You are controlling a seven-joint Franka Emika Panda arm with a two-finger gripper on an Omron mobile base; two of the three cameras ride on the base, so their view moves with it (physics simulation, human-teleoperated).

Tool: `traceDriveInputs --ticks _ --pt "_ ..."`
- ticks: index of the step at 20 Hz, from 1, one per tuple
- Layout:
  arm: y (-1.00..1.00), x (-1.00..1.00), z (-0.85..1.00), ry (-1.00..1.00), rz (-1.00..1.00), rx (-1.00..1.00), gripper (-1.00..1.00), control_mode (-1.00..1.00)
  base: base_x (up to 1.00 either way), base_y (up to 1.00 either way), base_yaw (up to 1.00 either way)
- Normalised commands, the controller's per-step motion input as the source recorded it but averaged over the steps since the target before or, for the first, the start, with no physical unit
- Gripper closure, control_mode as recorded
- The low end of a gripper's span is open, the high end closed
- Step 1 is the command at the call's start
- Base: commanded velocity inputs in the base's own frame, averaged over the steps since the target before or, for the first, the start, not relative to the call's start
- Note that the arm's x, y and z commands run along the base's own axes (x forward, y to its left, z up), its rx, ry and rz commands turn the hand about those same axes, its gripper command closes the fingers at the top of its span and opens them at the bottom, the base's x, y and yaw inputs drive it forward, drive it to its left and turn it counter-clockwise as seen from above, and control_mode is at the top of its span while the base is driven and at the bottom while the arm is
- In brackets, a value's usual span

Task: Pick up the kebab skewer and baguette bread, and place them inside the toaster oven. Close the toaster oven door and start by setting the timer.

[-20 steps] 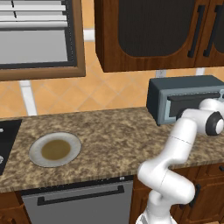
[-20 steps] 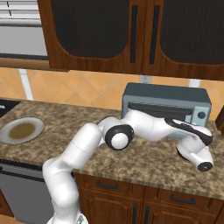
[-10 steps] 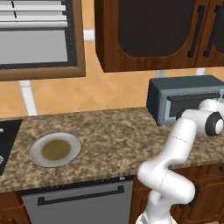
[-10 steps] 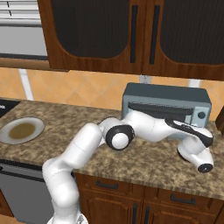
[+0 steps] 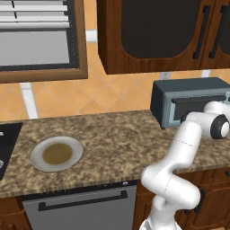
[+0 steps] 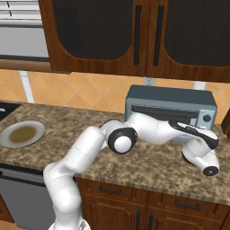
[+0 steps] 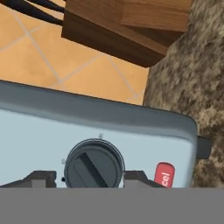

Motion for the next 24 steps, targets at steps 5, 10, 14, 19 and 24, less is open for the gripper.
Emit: traceDriveInputs --ticks 5,10,14,19,24 --pt "-0.08 0.58 0.40 0.00 -0.09 0.51 1.00 -1.00 0.00 0.00 0.00" --pt "-0.06 0.62 0.46 0.00 -0.11 0.51 1.00 -1.00 0.00 0.00 0.00" --pt "-0.03 0.65 0.45 0.00 -0.11 0.49 1.00 -1.00 0.00 0.00 0.00" --pt "-0.04 0.47 0.35 0.00 -0.10 0.51 1.00 -1.00 0.00 0.00 0.00" --pt "0.00 0.33 0.19 0.00 -0.10 0.50 1.00 -1.00 0.00 0.00 0.00"
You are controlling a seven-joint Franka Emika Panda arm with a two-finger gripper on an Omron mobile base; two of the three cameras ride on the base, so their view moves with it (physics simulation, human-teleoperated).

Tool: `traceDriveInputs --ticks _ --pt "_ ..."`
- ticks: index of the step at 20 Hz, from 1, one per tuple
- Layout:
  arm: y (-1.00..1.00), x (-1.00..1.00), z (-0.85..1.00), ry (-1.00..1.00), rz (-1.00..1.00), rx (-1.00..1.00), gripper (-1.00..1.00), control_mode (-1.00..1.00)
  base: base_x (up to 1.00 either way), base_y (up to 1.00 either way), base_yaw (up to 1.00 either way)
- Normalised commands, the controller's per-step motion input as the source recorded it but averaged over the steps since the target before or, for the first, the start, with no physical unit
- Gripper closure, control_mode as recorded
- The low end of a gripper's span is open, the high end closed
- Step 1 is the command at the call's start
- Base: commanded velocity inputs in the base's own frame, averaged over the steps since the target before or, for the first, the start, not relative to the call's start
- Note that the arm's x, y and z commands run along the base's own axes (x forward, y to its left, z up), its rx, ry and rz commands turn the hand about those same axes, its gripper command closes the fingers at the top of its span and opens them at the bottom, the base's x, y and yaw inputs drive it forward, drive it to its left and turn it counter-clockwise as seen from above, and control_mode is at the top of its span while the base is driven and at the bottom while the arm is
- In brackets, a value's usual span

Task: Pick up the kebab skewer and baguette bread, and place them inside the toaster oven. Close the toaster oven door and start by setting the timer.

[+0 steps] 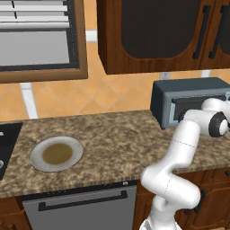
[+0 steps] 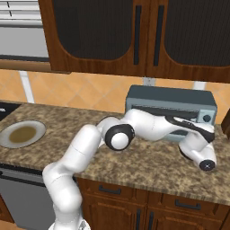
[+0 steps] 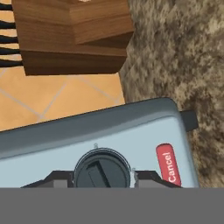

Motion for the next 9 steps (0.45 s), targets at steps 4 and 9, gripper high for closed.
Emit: traceDriveInputs --ticks 4,9 --pt "0.00 0.33 0.18 0.00 -0.13 0.51 1.00 -1.00 0.00 0.00 0.00" --pt "0.00 0.43 0.36 0.00 -0.14 0.53 1.00 -1.00 0.00 0.00 0.00"
